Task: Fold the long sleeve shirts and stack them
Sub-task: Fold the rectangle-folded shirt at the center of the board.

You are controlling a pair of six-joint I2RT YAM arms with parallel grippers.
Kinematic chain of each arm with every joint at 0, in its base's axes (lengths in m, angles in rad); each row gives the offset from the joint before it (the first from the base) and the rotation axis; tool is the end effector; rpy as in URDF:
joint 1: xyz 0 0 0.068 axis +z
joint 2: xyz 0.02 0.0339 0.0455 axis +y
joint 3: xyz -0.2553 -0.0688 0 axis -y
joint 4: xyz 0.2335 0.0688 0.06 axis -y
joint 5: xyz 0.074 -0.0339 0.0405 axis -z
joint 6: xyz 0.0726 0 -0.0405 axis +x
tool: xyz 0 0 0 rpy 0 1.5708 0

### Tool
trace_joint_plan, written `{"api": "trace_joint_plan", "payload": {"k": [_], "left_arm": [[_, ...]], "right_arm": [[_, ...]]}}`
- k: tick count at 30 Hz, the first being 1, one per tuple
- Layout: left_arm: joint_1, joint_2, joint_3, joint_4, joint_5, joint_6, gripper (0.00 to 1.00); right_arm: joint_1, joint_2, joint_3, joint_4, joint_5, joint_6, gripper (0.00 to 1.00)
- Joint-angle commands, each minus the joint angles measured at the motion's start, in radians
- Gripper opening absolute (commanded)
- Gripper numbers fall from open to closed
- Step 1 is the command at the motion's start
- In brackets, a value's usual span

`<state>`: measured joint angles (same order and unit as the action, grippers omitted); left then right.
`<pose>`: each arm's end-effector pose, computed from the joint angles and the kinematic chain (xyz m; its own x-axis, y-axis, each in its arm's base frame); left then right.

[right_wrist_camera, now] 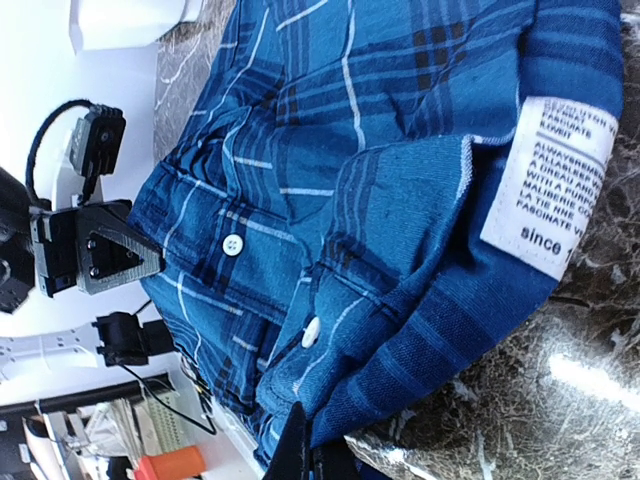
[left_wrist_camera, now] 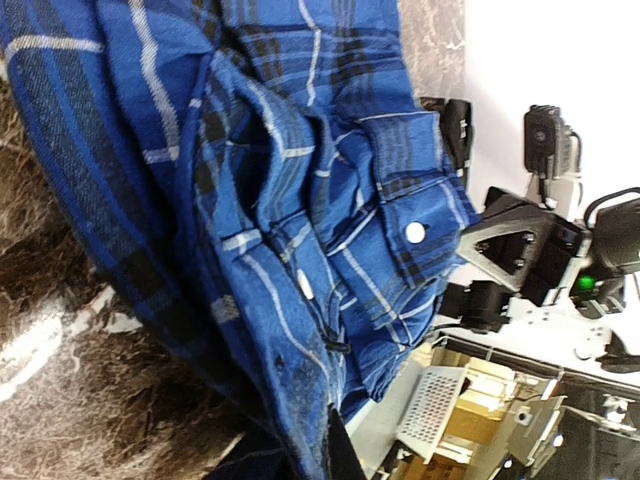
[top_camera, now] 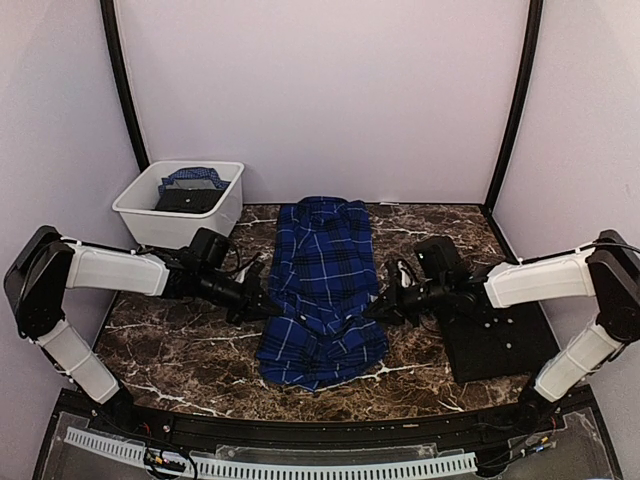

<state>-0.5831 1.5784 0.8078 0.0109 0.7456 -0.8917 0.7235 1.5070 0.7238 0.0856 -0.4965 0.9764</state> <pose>0.2430 -0.2193 0.1615 -0.9954 -0.0283 -0.0918 0.0646 0.5102 -0.8576 0.2148 0.2359 0.1575 -0.9786 0.1076 -0.1757 -0.0803 0.5860 0.8063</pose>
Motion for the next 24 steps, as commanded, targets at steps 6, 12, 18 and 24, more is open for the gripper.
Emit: {"api": "trace_joint_plan", "payload": {"k": [6, 12, 18, 24], "left_arm": [[0.070, -0.009, -0.061, 0.313, 0.112, -0.305, 0.00], [0.103, 0.085, -0.063, 0.546, 0.093, -0.485, 0.00], [0.153, 0.212, -0.061, 0.706, 0.000, -0.575, 0.00], [0.183, 0.342, -0.031, 0.810, -0.070, -0.574, 0.00]], "right_arm": [[-0.088, 0.064, 0.043, 0.190, -0.051, 0.109, 0.00], [-0.146, 0.179, 0.124, 0.265, -0.055, 0.131, 0.00], [-0.197, 0.320, 0.180, 0.346, -0.026, 0.180, 0.00], [-0.220, 0.426, 0.240, 0.346, 0.031, 0.176, 0.00]]}}
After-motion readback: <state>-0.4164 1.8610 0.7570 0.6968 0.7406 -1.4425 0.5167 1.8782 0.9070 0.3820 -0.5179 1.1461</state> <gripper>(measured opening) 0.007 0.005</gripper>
